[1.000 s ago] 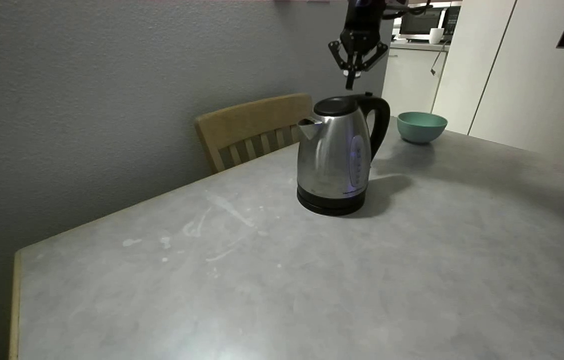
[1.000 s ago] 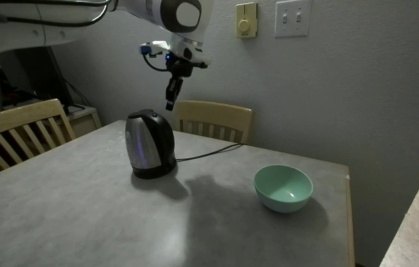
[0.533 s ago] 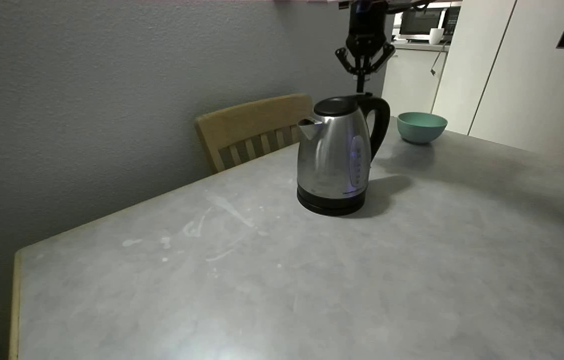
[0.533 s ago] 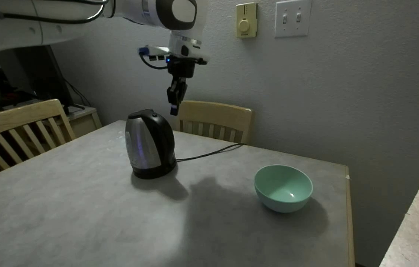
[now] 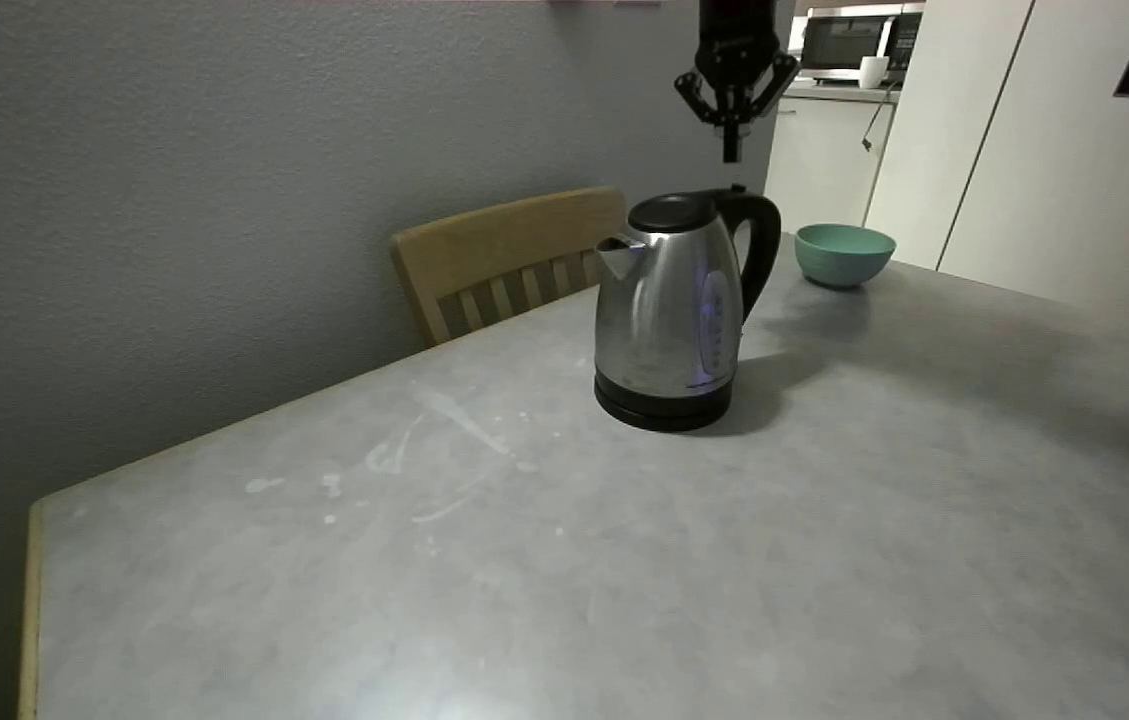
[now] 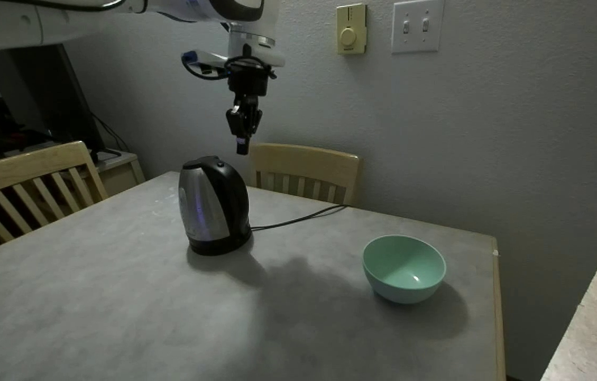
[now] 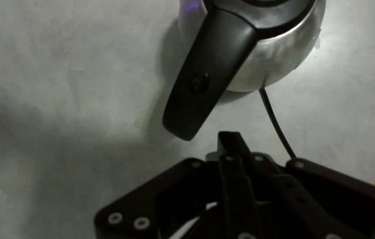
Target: Press the button on the kettle
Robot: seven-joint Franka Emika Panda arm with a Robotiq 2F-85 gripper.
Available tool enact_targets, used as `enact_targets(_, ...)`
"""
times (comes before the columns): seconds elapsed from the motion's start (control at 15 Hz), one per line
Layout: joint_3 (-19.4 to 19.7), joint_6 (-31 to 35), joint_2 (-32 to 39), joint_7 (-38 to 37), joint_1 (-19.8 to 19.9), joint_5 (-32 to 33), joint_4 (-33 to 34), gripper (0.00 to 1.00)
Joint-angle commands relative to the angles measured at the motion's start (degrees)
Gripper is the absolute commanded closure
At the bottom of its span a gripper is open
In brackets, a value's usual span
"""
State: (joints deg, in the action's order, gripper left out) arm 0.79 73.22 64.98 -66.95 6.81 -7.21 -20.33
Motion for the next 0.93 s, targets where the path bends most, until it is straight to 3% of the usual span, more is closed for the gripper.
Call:
enact_targets(0.0, -0.32, -3.27, -1.24, -2.39, 0.54, -0.79, 0.00, 1.00)
enact_targets(0.6, -1.79, -7.88, -0.32, -1.47, 0.54, -2.06, -0.15, 1.00)
enact_targets(0.87, -2.16, -6.92, 0.64, -0.13, 0.55, -2.10, -0.21, 1.00)
